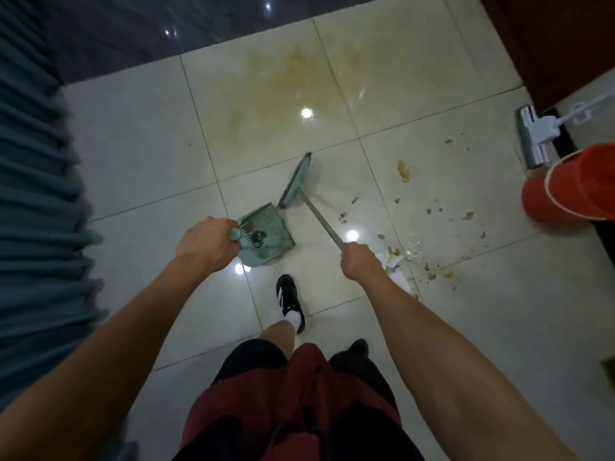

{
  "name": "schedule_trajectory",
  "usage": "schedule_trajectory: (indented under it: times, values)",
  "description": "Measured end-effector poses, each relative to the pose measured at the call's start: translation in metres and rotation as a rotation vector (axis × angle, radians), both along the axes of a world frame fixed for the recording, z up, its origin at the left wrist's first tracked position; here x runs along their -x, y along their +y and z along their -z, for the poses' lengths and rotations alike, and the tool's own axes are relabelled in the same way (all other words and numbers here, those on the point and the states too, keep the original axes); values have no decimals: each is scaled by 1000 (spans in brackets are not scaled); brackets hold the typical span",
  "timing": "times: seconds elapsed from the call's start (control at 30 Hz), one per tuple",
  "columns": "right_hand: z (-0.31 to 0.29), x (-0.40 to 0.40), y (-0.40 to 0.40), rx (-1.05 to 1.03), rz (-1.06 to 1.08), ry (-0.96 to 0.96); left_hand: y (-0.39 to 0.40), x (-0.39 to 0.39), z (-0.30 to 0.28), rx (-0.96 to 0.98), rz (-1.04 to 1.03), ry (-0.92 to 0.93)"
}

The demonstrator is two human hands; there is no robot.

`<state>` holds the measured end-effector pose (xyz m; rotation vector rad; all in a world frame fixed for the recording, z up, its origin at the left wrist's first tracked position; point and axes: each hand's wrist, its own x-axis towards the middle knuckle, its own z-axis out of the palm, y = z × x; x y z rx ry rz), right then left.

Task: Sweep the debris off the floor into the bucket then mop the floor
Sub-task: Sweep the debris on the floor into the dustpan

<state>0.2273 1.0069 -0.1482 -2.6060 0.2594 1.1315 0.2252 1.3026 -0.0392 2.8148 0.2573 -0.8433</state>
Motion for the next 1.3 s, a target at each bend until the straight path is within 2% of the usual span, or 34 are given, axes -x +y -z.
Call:
schedule_trajectory:
  times: [0.23, 0.47, 0.9, 1.13, 1.3]
  values:
    - [9, -42, 56, 19, 12, 61, 42, -51, 15, -11, 36, 32]
    - [5, -37, 26, 106, 112, 95, 31, -80, 15, -9, 140, 33]
    - [-12, 50, -92, 162, 245, 114, -84, -60, 0, -6, 350, -25]
    - [-24, 116, -167, 178, 426, 152, -164, -31, -4, -12, 441, -48]
    - [-29, 157, -211, 191, 539, 104, -220, -20, -7, -15, 534, -40]
